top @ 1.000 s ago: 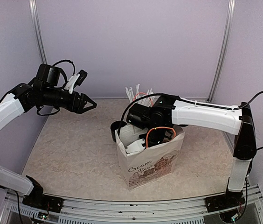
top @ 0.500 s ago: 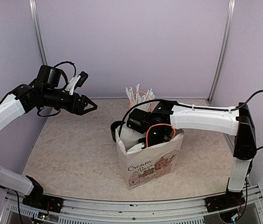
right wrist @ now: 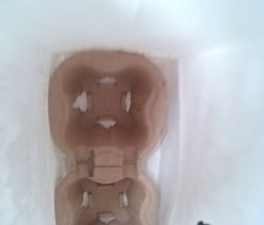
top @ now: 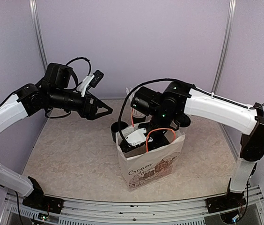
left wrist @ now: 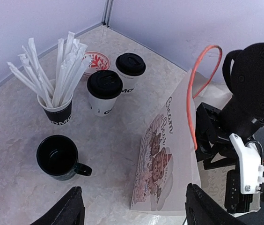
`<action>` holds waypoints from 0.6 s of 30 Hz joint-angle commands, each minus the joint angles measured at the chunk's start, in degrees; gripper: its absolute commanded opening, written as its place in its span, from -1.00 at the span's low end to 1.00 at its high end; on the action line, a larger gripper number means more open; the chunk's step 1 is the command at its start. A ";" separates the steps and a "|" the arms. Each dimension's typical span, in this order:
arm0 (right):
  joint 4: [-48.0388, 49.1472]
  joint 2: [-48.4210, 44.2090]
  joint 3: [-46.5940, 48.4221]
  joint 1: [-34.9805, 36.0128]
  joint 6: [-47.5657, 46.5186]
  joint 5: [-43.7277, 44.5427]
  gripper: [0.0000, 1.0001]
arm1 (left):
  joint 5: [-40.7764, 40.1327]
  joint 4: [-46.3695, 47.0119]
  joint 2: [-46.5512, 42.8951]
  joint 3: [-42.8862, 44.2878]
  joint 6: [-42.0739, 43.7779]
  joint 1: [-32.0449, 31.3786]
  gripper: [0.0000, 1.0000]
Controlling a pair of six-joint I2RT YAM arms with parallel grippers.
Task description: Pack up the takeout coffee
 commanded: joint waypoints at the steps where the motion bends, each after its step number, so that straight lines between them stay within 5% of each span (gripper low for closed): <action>1: -5.34 -2.38 5.10 0.47 -1.98 -4.74 0.18 | 0.10 3.24 1.67 2.84 -0.27 -2.29 0.46; 18: -5.41 -6.91 16.76 0.09 -4.09 -0.06 0.22 | -1.01 5.60 16.62 12.53 -0.62 -11.31 0.43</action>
